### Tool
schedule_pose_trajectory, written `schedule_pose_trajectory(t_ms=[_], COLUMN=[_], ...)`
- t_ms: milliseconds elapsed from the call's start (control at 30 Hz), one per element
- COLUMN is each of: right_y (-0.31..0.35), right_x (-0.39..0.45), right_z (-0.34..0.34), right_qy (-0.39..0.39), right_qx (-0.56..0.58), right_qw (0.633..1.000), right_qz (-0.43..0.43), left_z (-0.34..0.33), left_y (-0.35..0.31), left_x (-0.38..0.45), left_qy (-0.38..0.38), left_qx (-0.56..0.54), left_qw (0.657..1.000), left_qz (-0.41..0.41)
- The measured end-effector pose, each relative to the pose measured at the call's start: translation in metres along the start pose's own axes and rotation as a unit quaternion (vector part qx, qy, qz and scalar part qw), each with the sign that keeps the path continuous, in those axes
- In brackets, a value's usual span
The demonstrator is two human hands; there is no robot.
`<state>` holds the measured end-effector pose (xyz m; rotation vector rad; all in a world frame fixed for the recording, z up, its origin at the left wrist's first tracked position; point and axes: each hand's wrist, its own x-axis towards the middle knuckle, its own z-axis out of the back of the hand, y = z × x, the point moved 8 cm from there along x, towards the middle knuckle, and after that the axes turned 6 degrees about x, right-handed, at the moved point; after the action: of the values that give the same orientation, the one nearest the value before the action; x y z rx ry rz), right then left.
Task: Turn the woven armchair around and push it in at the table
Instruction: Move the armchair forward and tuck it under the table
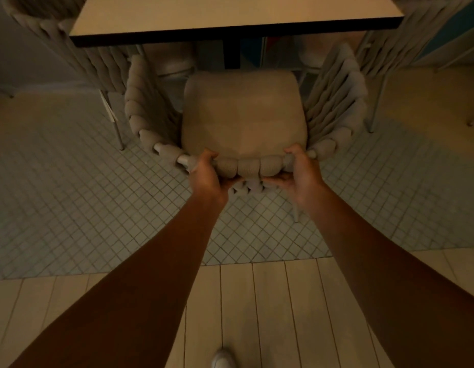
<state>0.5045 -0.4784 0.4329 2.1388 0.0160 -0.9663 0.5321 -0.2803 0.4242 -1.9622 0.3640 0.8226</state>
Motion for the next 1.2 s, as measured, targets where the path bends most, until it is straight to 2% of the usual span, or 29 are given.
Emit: schedule_pose_trajectory(t_ms=[67, 133, 167, 200, 233, 267, 300, 333, 367, 400, 433, 500, 533, 567, 633, 700, 800, 900, 933, 1033, 1133, 1200], right_y=[0.007, 0.014, 0.023, 0.036, 0.052, 0.067, 0.077, 0.079, 0.079, 0.077, 0.078, 0.078, 0.076, 0.075, 0.079, 0.087, 0.090, 0.097, 0.097, 0.095, 0.092, 0.087], right_x=[0.005, 0.012, 0.015, 0.011, 0.005, -0.003, -0.011, -0.015, -0.014, -0.010, -0.004, 0.008, 0.011, 0.012, 0.015, 0.021, 0.035, 0.026, 0.022, 0.016, 0.021, 0.023], right_z=[-0.007, -0.007, -0.001, 0.005, 0.002, -0.006, -0.020, -0.033, -0.043, -0.046, -0.046, -0.047, -0.049, -0.052, -0.053, -0.053, -0.057, -0.059, -0.057, -0.056, -0.057, -0.059], right_qy=[-0.005, -0.059, -0.117, -0.176, -0.217, -0.235, -0.215, -0.159, -0.089, -0.039, -0.020, -0.023, -0.025, -0.028, -0.042, -0.060, -0.066, -0.086, -0.098, -0.113, -0.100, -0.090], right_qx=[-0.040, -0.099, -0.150, -0.230, -0.341, -0.459, -0.557, -0.628, -0.672, -0.699, -0.722, -0.787, -0.807, -0.814, -0.821, -0.814, -0.825, -0.763, -0.744, -0.744, -0.774, -0.803], right_qw=[0.999, 0.993, 0.979, 0.946, 0.885, 0.792, 0.687, 0.596, 0.534, 0.501, 0.481, 0.426, 0.401, 0.388, 0.380, 0.398, 0.386, 0.433, 0.436, 0.402, 0.400, 0.376], right_qz=[0.000, 0.024, 0.072, 0.145, 0.231, 0.327, 0.414, 0.474, 0.506, 0.510, 0.497, 0.446, 0.434, 0.431, 0.425, 0.418, 0.406, 0.472, 0.496, 0.522, 0.480, 0.455], left_z=[-0.005, 0.004, 0.011, 0.014, 0.009, -0.002, -0.020, -0.036, -0.046, -0.049, -0.051, -0.057, -0.059, -0.060, -0.058, -0.062, -0.072, -0.072, -0.072, -0.074, -0.072, -0.071], left_y=[-0.007, -0.017, -0.030, -0.046, -0.065, -0.080, -0.089, -0.090, -0.088, -0.085, -0.084, -0.090, -0.092, -0.092, -0.087, -0.089, -0.092, -0.096, -0.094, -0.094, -0.092, -0.092], left_x=[0.003, 0.005, 0.004, -0.003, -0.008, -0.014, -0.019, -0.019, -0.013, -0.005, -0.002, -0.013, -0.016, -0.009, 0.010, 0.019, 0.025, 0.025, 0.026, 0.024, 0.027, 0.030], left_qy=[-0.040, -0.153, -0.225, -0.281, -0.304, -0.292, -0.246, -0.179, -0.115, -0.081, -0.086, -0.175, -0.203, -0.196, -0.141, -0.124, -0.117, -0.128, -0.128, -0.119, -0.100, -0.089], left_qx=[0.014, 0.108, 0.209, 0.319, 0.420, 0.510, 0.584, 0.643, 0.689, 0.722, 0.742, 0.760, 0.762, 0.775, 0.808, 0.815, 0.819, 0.811, 0.813, 0.814, 0.822, 0.815], left_qw=[0.999, 0.982, 0.950, 0.895, 0.821, 0.728, 0.628, 0.537, 0.480, 0.453, 0.438, 0.356, 0.332, 0.330, 0.351, 0.366, 0.360, 0.370, 0.371, 0.366, 0.362, 0.379], left_qz=[0.011, -0.010, -0.058, -0.134, -0.238, -0.352, -0.451, -0.515, -0.531, -0.516, -0.501, -0.514, -0.517, -0.502, -0.451, -0.432, -0.431, -0.434, -0.431, -0.435, -0.428, -0.429])
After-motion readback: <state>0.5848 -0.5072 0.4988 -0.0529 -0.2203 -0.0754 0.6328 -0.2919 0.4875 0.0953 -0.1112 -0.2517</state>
